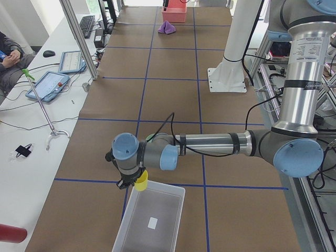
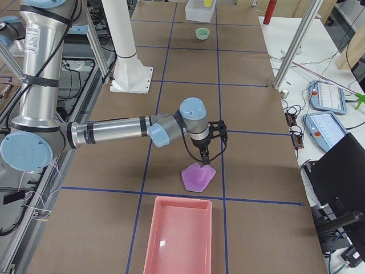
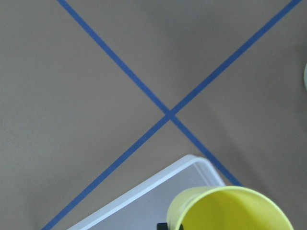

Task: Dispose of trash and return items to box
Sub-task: 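Carry the yellow cup with the left gripper and drop it into the clear bin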

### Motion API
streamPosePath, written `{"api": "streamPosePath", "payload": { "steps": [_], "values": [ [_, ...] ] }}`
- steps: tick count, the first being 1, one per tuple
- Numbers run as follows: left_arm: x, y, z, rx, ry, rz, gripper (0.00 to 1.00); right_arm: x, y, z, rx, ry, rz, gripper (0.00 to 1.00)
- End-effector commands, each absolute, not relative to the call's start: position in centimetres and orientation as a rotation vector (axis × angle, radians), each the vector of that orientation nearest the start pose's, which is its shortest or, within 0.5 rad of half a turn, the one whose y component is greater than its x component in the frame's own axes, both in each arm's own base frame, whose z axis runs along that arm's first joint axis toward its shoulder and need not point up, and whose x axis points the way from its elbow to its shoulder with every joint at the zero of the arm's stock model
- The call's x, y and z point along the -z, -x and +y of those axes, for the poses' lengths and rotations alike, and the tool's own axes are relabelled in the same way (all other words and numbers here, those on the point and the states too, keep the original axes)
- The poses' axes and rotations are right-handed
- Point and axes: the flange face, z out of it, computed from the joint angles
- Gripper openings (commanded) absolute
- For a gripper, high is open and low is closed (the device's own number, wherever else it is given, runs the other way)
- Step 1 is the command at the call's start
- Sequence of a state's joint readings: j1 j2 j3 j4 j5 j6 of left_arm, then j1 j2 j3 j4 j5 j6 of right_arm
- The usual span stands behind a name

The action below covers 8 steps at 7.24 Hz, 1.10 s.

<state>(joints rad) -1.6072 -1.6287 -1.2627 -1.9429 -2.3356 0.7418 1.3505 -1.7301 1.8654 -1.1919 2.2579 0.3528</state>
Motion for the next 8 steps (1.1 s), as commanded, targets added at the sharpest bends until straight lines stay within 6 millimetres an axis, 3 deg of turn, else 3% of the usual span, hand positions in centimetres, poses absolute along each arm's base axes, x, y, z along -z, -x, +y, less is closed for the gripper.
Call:
{"api": "streamPosePath", "payload": {
  "steps": [1, 3, 4, 5, 6, 7, 8],
  "values": [
    [-79.1, 8.3, -49.1, -0.642, -0.421, 0.675, 0.0, -54.7, 2.9, -45.1, 0.053, -0.284, -0.783, 1.0],
    [-80.1, 7.7, -47.3, -0.547, -0.423, 0.695, 0.0, -54.7, 2.9, -45.1, 0.052, -0.285, -0.782, 1.0],
    [-79.9, 6.8, -47.3, -0.534, -0.43, 0.699, 0.15, -54.6, 2.9, -45.1, 0.053, -0.286, -0.784, 1.0],
    [-79.8, 6.2, -47.4, -0.534, -0.426, 0.705, 0.36, -54.6, 2.9, -45.2, 0.054, -0.288, -0.782, 1.0],
    [-79.7, 6.0, -47.4, -0.542, -0.431, 0.709, 0.86, -54.7, 2.9, -45.1, 0.052, -0.285, -0.782, 1.0],
    [-79.4, 6.0, -47.6, -0.545, -0.444, 0.712, 0.97, -54.6, 2.9, -45.2, 0.053, -0.286, -0.782, 1.0],
    [-78.3, 5.9, -48.4, -0.552, -0.464, 0.711, 0.98, -54.5, 3.0, -45.2, 0.054, -0.288, -0.782, 1.0]
  ]
}}
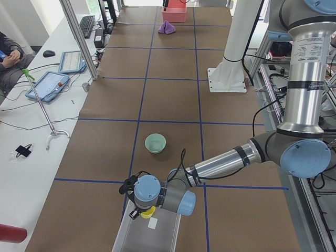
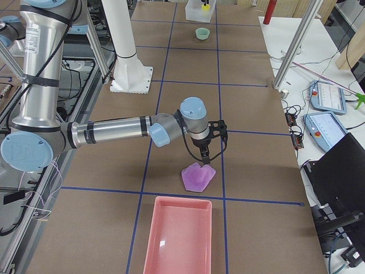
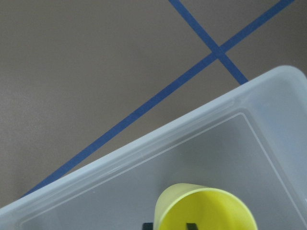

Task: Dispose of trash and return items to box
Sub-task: 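Carry the yellow cup with the left gripper and drop it into the clear bin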

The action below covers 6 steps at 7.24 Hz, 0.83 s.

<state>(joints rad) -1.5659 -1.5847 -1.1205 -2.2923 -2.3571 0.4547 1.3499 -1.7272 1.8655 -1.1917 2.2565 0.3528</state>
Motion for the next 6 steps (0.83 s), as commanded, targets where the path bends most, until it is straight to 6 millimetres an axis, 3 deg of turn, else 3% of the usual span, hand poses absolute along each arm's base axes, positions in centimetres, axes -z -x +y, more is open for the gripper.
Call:
{"api": "streamPosePath", "payload": {
  "steps": [1, 2, 3, 4, 5, 6],
  "values": [
    [-76.1, 5.7, -49.8, -0.558, -0.479, 0.749, 0.98, -54.5, 3.0, -45.3, 0.054, -0.289, -0.783, 1.0],
    [-71.8, 6.0, -52.7, -0.538, -0.463, 0.795, 0.98, -54.5, 3.0, -45.3, 0.054, -0.289, -0.783, 1.0],
    [-66.5, 6.1, -54.1, -0.488, -0.405, 0.807, 0.98, -54.5, 3.0, -45.3, 0.054, -0.289, -0.783, 1.0],
    [-59.5, 6.1, -54.7, -0.325, -0.334, 0.833, 0.98, -54.5, 3.0, -45.3, 0.054, -0.289, -0.783, 1.0],
    [-55.7, 3.8, -54.4, -0.223, -0.304, 0.857, 0.98, -54.5, 3.0, -45.3, 0.054, -0.289, -0.783, 1.0],
    [-55.3, -0.7, -54.1, -0.239, -0.265, 0.877, 0.98, -54.6, 3.0, -45.2, 0.053, -0.286, -0.782, 1.0]
  ]
}}
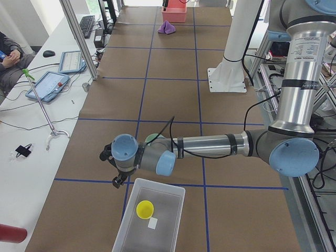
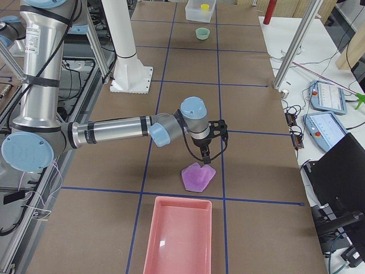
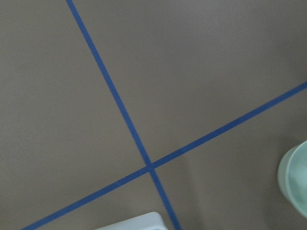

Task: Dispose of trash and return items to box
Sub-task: 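Carry the yellow cup with the left gripper and drop it into the clear bin, then reach the left gripper to the pale green bowl and grasp it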

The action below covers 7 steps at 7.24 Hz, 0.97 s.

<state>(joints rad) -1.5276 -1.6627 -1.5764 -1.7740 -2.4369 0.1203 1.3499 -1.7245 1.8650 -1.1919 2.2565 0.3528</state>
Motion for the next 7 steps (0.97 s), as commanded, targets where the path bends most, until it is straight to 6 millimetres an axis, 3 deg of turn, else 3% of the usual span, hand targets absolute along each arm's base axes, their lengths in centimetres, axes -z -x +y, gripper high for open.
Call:
{"api": "streamPosePath", "payload": {
  "steps": [1, 3, 4, 5, 7],
  "values": [
    [-54.7, -3.9, -53.9, -0.227, -0.281, 0.874, 0.98, -54.6, 3.0, -45.2, 0.053, -0.286, -0.782, 1.0],
    [-57.1, -13.1, -52.2, -0.272, -0.307, 0.84, 0.98, -54.6, 3.0, -45.2, 0.053, -0.286, -0.782, 1.0],
    [-59.0, -16.2, -51.6, -0.298, -0.31, 0.824, 0.98, -54.6, 3.0, -45.2, 0.053, -0.286, -0.782, 1.0],
    [-60.8, -18.1, -51.3, -0.305, -0.333, 0.792, 0.98, -54.7, 3.0, -45.2, 0.052, -0.285, -0.782, 1.0],
    [-61.4, -19.9, -50.6, -0.336, -0.333, 0.803, 0.92, -54.6, 3.0, -45.2, 0.053, -0.286, -0.782, 1.0]
  ]
}}
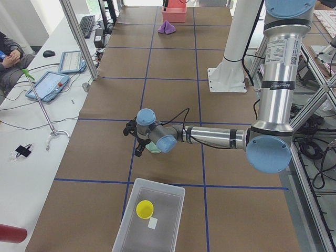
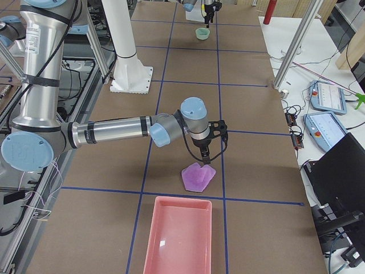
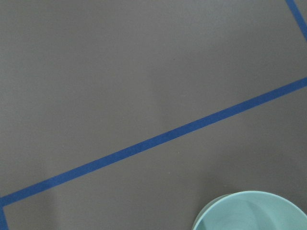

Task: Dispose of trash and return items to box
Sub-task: 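Reach the left gripper to the pale green bowl and grasp it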

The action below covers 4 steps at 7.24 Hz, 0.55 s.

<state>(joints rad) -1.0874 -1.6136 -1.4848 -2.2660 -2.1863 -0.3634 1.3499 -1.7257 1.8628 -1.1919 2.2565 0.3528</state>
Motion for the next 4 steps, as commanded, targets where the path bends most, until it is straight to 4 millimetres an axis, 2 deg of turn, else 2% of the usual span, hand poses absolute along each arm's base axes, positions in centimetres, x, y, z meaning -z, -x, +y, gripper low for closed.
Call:
{"api": "streamPosePath", "payload": {
  "steps": [1, 2, 3, 4],
  "values": [
    [-61.4, -20.7, -50.3, -0.351, -0.327, 0.806, 0.74, -54.7, 2.9, -45.2, 0.052, -0.285, -0.782, 1.0],
    [-61.4, -21.6, -49.9, -0.37, -0.327, 0.812, 0.7, -54.8, 2.9, -45.1, 0.052, -0.283, -0.782, 1.0],
    [-61.9, -21.7, -49.6, -0.378, -0.334, 0.817, 0.5, -54.8, 2.9, -45.1, 0.052, -0.283, -0.782, 1.0],
    [-61.9, -21.7, -49.6, -0.381, -0.352, 0.826, 0.05, -54.8, 2.9, -45.1, 0.051, -0.284, -0.78, 1.0]
  ]
}}
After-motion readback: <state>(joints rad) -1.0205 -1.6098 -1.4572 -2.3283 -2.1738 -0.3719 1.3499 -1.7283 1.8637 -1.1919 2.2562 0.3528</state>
